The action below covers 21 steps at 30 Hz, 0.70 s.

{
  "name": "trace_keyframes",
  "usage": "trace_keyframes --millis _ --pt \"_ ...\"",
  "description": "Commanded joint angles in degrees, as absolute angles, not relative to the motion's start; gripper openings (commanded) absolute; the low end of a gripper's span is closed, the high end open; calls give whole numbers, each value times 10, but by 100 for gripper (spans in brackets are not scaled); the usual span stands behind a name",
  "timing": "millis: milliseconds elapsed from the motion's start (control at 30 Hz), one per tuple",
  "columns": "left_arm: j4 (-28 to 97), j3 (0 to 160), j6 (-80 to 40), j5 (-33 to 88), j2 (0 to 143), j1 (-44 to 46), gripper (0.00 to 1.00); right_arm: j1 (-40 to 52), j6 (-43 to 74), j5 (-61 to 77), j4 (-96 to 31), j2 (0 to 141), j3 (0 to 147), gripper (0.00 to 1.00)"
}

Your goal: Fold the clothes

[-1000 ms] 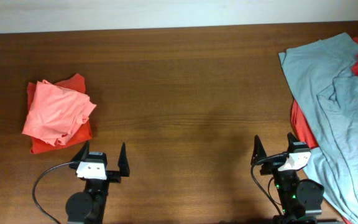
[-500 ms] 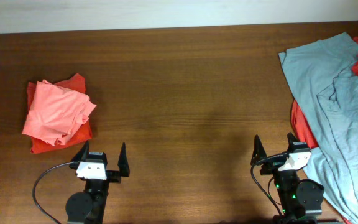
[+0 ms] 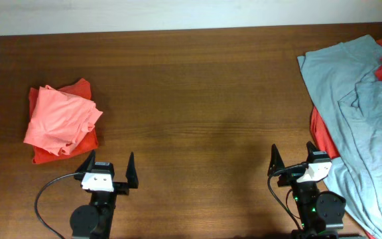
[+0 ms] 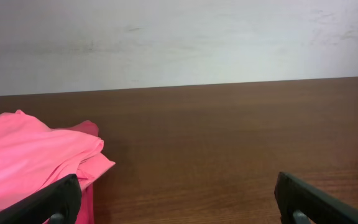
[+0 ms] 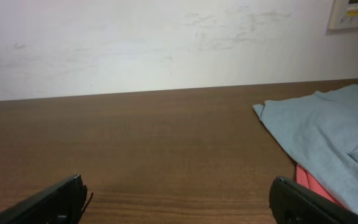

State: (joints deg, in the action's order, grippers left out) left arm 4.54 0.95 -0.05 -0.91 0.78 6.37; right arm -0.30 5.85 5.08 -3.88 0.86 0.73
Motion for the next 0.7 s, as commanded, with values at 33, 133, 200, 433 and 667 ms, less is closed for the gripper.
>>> trace_keyframes --millis 33,133,200,433,667 --pt "45 5 -5 -13 3 67 99 -4 61 58 -41 5 4 99" --pt "38 5 -17 -13 3 67 99 -4 60 57 -41 5 8 99" --pt "40 9 -18 -12 3 67 99 -4 60 42 -61 5 21 99" --pt "129 98 -19 6 39 67 99 -4 60 -8 -196 36 128 99" --pt "185 214 -19 2 153 67 99 -4 65 -41 -342 148 292 99"
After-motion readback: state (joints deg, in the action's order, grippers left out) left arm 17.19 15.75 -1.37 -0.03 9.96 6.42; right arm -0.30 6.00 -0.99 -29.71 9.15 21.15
